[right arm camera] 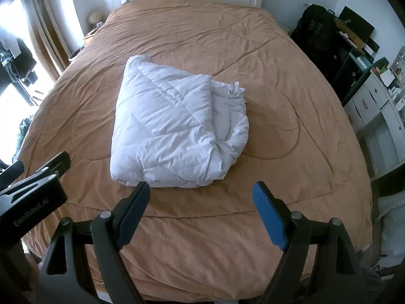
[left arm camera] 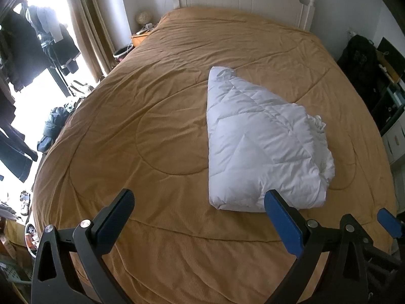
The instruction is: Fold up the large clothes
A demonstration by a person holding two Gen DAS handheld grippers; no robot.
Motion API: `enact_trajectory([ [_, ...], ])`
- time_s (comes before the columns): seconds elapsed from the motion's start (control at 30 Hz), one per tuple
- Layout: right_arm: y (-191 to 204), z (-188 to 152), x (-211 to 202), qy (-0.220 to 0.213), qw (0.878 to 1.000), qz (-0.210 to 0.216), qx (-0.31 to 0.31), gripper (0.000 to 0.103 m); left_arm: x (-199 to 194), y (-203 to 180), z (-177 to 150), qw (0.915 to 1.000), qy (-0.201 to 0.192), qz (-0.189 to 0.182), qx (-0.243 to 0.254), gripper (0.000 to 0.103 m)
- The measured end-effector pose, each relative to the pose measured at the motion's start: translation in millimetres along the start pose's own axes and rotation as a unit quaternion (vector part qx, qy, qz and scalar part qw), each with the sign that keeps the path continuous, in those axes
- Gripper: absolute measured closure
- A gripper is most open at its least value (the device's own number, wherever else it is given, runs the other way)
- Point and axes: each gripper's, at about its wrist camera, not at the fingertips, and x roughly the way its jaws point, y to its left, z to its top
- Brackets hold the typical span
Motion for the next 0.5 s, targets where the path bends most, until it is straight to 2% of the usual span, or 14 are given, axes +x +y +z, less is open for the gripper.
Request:
enact_trajectory([
  [0.5, 1.0, -1.3, 2.6, 0.006, 1.000, -0.001, 0.000, 0.020, -1.9, -2.1, 1.6, 1.0000, 0.003, -0.002, 0.001, 0.001],
])
